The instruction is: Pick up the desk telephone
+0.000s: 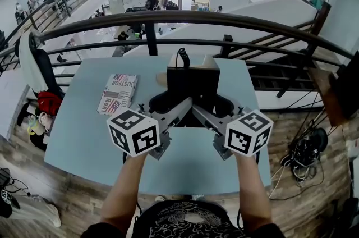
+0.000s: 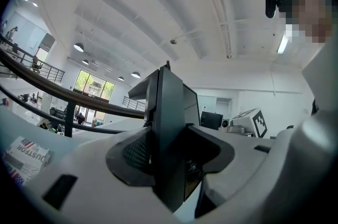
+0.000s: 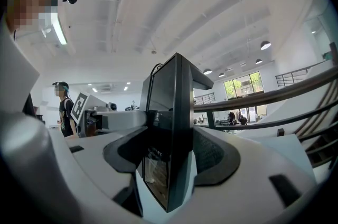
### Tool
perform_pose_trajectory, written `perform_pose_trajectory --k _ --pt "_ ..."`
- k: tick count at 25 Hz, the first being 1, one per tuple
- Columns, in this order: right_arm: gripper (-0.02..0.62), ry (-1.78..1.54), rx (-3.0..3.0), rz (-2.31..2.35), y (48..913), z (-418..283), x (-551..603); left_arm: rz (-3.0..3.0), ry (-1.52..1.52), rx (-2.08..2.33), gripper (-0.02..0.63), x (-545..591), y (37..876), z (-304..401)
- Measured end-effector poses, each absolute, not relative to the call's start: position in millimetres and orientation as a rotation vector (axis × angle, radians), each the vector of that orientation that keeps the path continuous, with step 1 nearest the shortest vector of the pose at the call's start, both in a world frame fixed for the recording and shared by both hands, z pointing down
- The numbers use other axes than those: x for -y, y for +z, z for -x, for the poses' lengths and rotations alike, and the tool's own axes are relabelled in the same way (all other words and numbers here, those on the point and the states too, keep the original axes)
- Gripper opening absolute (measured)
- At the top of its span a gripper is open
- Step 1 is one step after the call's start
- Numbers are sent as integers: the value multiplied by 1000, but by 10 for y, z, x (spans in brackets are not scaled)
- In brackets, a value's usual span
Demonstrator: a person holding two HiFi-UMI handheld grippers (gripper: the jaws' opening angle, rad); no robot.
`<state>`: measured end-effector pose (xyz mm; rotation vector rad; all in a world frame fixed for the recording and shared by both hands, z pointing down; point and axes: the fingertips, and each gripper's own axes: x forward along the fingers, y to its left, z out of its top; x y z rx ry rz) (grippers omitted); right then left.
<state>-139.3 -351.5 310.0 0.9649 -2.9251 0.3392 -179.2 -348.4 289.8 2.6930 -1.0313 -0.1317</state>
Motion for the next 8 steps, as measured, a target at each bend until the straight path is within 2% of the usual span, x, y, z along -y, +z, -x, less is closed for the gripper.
perform_pose_trajectory --k 8 --pt "259 343 2918 -966 3121 1409 3474 -2690 -128 1026 202 3445 2918 1807"
